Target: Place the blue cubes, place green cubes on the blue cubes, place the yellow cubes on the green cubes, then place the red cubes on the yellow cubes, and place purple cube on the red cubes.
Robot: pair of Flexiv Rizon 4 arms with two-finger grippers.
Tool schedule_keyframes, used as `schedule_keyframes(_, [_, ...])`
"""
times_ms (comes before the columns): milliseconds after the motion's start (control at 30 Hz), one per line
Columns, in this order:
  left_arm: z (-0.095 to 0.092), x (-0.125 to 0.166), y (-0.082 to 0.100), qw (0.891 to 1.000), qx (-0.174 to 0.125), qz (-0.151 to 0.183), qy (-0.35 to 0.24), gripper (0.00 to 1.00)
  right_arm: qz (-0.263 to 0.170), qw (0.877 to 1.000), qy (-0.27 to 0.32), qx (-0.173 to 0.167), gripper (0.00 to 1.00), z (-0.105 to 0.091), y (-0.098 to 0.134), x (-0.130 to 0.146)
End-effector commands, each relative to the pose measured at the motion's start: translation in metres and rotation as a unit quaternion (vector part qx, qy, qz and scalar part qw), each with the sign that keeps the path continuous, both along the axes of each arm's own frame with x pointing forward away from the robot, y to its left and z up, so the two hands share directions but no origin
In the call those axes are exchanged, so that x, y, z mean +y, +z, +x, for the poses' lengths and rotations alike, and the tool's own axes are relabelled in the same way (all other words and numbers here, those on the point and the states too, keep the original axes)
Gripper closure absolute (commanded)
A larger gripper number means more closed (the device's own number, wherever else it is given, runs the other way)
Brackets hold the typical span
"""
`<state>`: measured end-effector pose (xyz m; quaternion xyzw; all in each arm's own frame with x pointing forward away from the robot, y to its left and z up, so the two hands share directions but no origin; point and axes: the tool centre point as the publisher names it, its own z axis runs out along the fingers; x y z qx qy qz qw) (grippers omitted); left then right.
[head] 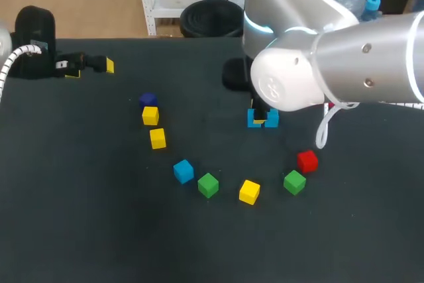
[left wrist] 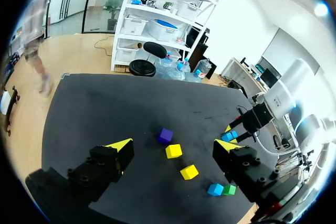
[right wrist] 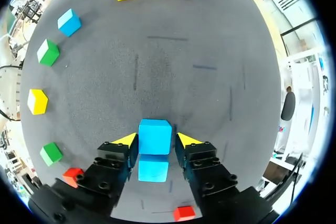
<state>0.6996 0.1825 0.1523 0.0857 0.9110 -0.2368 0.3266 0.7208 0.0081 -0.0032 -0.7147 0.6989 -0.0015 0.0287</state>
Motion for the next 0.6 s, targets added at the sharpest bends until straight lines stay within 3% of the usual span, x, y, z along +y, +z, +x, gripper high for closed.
schedule_keyframes(33, [0.000,0.002,-0.002,1.000,-0.003,-0.005,-0.003,0.00,-0.001,1.000,0.001,-0.001,0.55,-0.001,0.000,-0.001])
schedule_keyframes(167, [0.000,0.002,-0.002,1.000,-0.003,-0.005,-0.003,0.00,-0.001,1.000,0.001,-0.001,0.52,-0.001,0.000,-0.001])
schedule_keyframes(200, [0.000,0.002,-0.002,1.000,-0.003,-0.005,-0.003,0.00,-0.001,1.000,0.001,0.000,0.34,-0.001,0.000,-0.002])
schedule_keyframes(233, [0.000,0.002,-0.002,1.000,-0.003,-0.005,-0.003,0.00,0.000,1.000,-0.002,0.001,0.00,-0.001,0.000,-0.002])
schedule_keyframes(400, [0.000,0.002,-0.002,1.000,-0.003,-0.005,-0.003,0.00,0.012,0.999,-0.029,0.019,0.00,-0.001,0.009,-0.002])
schedule_keyframes(600, [0.000,0.002,-0.002,1.000,-0.003,-0.005,-0.003,0.00,0.055,0.998,-0.035,0.002,0.00,-0.005,0.053,0.010])
